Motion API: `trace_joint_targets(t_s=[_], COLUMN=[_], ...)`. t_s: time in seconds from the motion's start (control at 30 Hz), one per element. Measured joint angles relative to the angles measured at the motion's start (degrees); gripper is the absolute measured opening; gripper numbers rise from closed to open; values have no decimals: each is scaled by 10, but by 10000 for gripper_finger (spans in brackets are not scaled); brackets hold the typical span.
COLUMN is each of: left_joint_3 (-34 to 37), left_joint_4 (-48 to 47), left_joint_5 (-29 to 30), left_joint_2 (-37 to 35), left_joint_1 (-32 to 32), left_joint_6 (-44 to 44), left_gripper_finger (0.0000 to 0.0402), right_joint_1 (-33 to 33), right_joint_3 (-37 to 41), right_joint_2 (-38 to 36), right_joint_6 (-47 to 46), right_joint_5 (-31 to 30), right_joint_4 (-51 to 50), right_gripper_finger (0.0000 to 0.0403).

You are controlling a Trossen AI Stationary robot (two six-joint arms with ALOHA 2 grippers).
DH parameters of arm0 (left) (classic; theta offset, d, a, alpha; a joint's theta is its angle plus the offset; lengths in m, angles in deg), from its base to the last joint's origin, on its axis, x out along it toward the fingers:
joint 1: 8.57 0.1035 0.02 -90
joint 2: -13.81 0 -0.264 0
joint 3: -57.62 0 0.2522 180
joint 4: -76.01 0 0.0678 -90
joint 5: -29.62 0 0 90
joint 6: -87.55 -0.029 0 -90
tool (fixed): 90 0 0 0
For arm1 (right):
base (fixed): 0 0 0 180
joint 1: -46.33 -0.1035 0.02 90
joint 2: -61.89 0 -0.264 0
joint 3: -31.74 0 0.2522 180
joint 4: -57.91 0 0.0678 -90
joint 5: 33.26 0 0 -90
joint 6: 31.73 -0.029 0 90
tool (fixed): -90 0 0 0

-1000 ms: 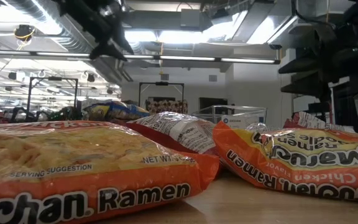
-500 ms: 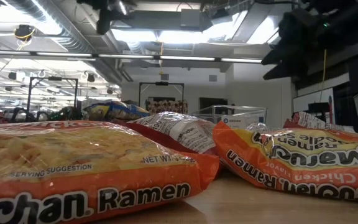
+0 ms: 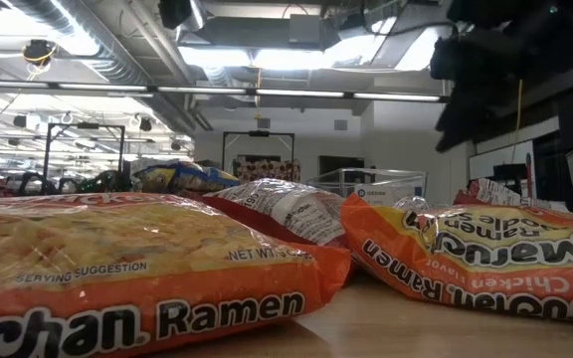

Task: Sort Maruchan noodles
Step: Put the orange noodle pack into the top transparent bin

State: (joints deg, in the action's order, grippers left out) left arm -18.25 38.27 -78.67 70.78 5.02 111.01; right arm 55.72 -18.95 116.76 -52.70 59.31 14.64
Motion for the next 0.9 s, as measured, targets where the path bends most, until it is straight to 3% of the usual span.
trace_joint_targets(t_s=[0.2,0.63,0.9], left_joint_3=[0,88,153], left_joint_4=[-3,89,54], left_joint_5=[74,90,66], left_joint_2=[0,24,37], left_joint_1=[-53,-81,-93], left_joint_6=[-1,19,46], left_gripper_finger=[152,152,152], right_joint_1=[0,0,0], right_joint_3=[0,0,0], right_joint_2=[18,89,92], right_joint_6=[16,50,59], right_joint_5=[10,61,61], right_joint_4=[-22,-21,-16], right_gripper_finger=[278,278,278])
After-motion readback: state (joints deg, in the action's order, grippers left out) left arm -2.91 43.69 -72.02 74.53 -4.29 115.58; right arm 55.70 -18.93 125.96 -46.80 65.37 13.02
